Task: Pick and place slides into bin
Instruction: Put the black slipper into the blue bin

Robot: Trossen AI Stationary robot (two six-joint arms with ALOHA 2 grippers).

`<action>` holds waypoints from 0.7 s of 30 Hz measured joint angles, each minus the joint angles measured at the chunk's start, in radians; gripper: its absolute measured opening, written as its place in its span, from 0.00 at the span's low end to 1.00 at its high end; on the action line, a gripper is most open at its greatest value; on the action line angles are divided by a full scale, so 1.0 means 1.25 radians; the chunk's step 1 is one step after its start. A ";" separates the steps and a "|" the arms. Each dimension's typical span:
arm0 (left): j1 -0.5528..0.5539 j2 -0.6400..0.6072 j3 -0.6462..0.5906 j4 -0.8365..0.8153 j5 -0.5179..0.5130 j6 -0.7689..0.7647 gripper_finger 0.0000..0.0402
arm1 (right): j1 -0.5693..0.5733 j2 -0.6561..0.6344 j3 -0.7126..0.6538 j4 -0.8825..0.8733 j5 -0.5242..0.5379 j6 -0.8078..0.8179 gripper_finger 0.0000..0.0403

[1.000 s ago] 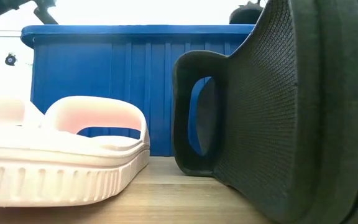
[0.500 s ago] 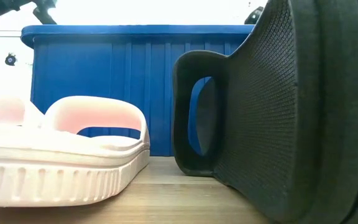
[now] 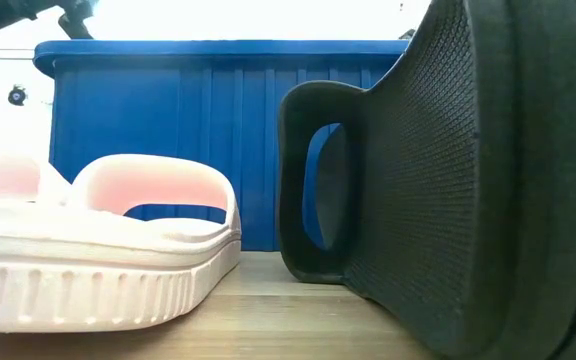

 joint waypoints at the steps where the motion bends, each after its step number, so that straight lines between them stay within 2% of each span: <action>1: 0.000 0.001 0.000 -0.001 0.000 0.000 0.46 | -0.007 0.005 -0.003 0.004 0.000 0.004 0.03; 4: 0.000 0.004 0.000 -0.001 0.000 -0.001 0.46 | -0.017 0.017 -0.005 -0.001 0.016 0.020 0.05; 10: 0.000 0.003 0.000 0.000 0.000 -0.002 0.46 | -0.019 0.015 0.002 -0.041 0.049 0.024 0.16; 18: 0.000 0.002 0.000 0.000 0.000 -0.004 0.46 | -0.020 0.015 0.090 -0.171 0.051 0.022 0.31; 21: 0.000 0.002 0.000 0.000 0.000 -0.004 0.46 | -0.020 0.015 0.132 -0.237 0.048 0.060 0.35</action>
